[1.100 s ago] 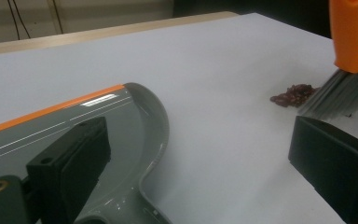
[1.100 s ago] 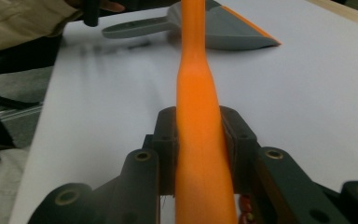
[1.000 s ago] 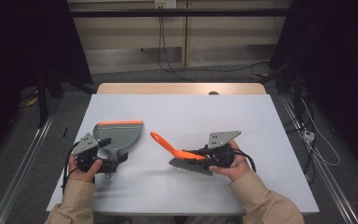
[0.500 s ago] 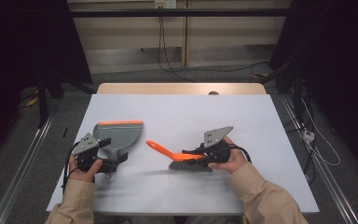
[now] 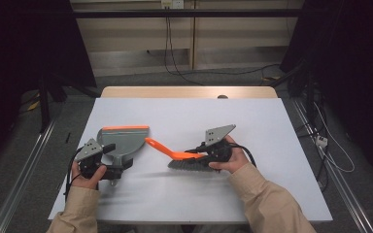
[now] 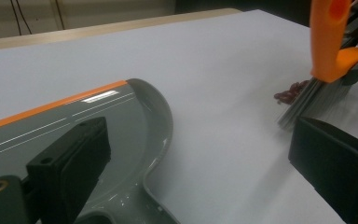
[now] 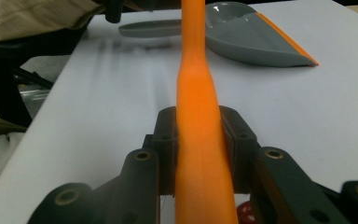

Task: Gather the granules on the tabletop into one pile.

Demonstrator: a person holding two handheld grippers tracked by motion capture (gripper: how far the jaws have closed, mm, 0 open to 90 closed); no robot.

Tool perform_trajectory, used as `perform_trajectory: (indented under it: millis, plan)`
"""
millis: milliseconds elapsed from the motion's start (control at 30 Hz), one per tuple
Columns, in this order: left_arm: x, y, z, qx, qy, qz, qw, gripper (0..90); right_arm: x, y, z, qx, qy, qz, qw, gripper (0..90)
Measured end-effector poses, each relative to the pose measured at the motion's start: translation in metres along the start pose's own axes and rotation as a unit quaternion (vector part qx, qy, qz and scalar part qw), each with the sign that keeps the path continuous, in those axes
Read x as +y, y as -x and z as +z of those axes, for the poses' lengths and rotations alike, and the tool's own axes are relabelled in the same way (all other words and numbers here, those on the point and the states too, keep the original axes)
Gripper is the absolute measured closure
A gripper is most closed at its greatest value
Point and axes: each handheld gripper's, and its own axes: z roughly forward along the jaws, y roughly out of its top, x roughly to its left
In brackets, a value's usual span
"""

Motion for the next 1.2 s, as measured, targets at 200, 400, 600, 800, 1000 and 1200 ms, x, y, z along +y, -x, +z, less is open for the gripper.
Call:
perform_trajectory:
  millis: [200,400,600,800,1000,1200]
  plan:
    - [0.000,0.001,0.000,-0.002,0.000,0.002,1.0000,5.2,0.004,-0.003,-0.022,-0.038,0.013,0.013,0.9991,71.3]
    - [0.001,0.001,-0.001,-0.001,0.002,0.002,1.0000,5.3,-0.001,0.000,-0.046,-0.117,0.001,0.030,0.9926,71.3]
    - [0.001,0.001,-0.001,-0.003,0.001,0.003,1.0000,5.3,-0.011,0.007,-0.056,-0.147,-0.001,0.039,0.9883,71.2]
    - [0.000,0.001,0.001,-0.004,-0.003,0.002,1.0000,5.2,-0.009,0.020,-0.046,-0.147,-0.007,0.027,0.9888,71.2]
    - [-0.001,0.000,0.001,-0.003,-0.004,-0.001,1.0000,5.3,-0.003,0.039,-0.025,-0.131,-0.021,-0.004,0.9912,71.3]
    - [-0.001,-0.002,0.002,-0.001,-0.007,-0.003,1.0000,5.3,0.010,0.050,-0.005,-0.098,-0.045,-0.045,0.9931,71.3]
